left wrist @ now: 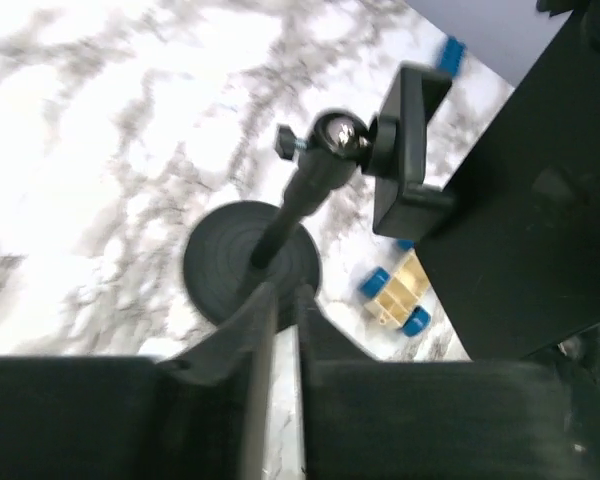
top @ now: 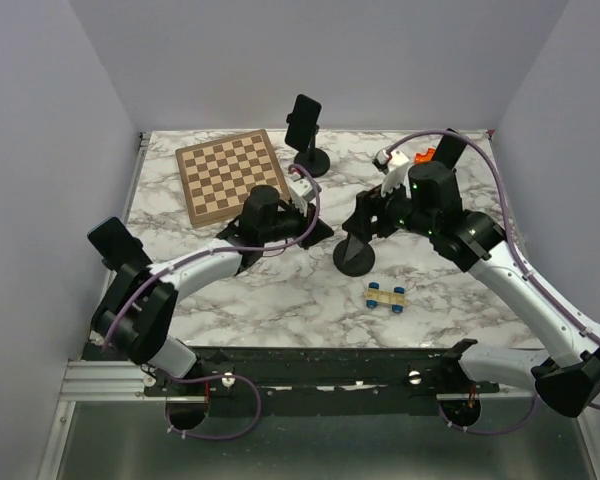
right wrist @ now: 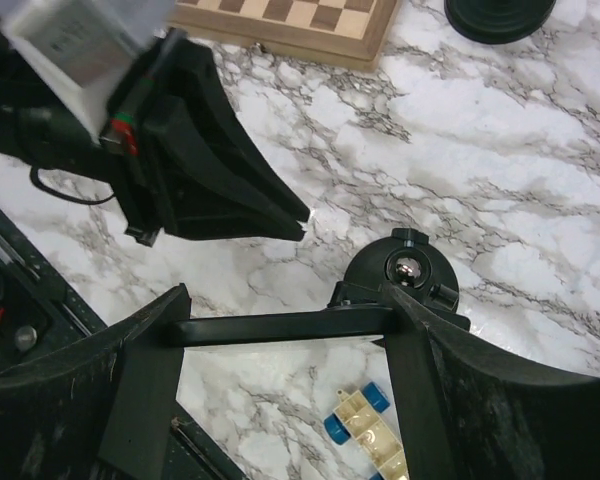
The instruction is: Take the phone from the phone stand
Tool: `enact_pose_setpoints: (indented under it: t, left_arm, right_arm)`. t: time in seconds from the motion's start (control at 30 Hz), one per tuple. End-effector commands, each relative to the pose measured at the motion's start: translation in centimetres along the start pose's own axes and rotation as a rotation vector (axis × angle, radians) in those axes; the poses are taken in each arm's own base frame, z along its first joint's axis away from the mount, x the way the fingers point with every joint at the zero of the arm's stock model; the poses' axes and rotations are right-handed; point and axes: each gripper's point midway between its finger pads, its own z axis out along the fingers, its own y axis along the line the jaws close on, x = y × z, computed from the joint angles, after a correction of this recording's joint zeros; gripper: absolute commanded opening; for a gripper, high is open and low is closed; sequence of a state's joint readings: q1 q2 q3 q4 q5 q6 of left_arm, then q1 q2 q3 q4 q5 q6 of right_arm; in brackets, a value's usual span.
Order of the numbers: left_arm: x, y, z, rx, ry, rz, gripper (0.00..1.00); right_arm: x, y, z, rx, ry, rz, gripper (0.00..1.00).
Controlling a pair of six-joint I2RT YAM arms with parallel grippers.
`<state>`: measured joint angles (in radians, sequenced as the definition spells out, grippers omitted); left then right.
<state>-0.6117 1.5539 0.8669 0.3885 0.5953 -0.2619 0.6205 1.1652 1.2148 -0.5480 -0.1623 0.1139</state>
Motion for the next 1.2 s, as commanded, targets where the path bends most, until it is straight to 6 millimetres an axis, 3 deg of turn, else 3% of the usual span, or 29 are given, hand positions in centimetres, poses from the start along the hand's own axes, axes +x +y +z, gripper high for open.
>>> enact_pose_setpoints:
  t: [0.0,0.1,0.23,0.43,0.53,0.6,0.7,0.83,1.0,1.17]
  left_arm:
    - [-3.3,0.6,-4.2,-0.234,-0.066,-0.037,0.35]
    - [-6.3,0.2,-7.8,-0.353,-0.123,-0.01,0.56]
    - [-11.2,-0.9,-13.7,-0.512,-0.218,0.044,0.98]
    - [-19.5,-2.4,-25.1,-0.824,-0.509,0.199,0.98]
    - [-21.9,-3.7,-29.3,-0.895,-0.671,0.294,0.99]
    - [-22.5,-4.1,-31.5,-0.951,-0.746,0.352,0.98]
    - [-21.5,-3.6,-33.2,-1.03,-0.785,0.41,0.99]
    - [-19.2,-2.2,-33.9,-1.119,-0.752,0.486,0.99]
    - [-18.6,-2.6,-35.7,-1.157,-0.808,0.506,0.98]
    - [-18.4,-2.9,-36.1,-1.162,-0.828,0.511,0.98]
  right_arm:
    - [-2.7,1.2,-2.3,-0.016,-0.075,0.078,0.0]
    - [-3.1,2.6,-2.7,-0.083,-0.082,0.114,0.0]
    - [-4.0,4.2,-3.1,-0.161,-0.104,0.168,0.0]
    - [-5.3,6.9,-2.2,-0.302,-0.084,0.314,0.0]
    - [-5.6,8.5,-0.4,-0.372,-0.031,0.406,0.0]
    - [-5.2,9.9,1.3,-0.377,0.017,0.437,0.0]
    - [-3.5,12.6,4.6,-0.339,0.12,0.442,0.0]
    - [0.5,14.9,9.7,-0.207,0.268,0.497,0.01]
    - [5.6,18.7,15.7,-0.194,0.437,0.53,0.0]
    - [8.7,21.4,19.1,-0.156,0.529,0.568,0.0]
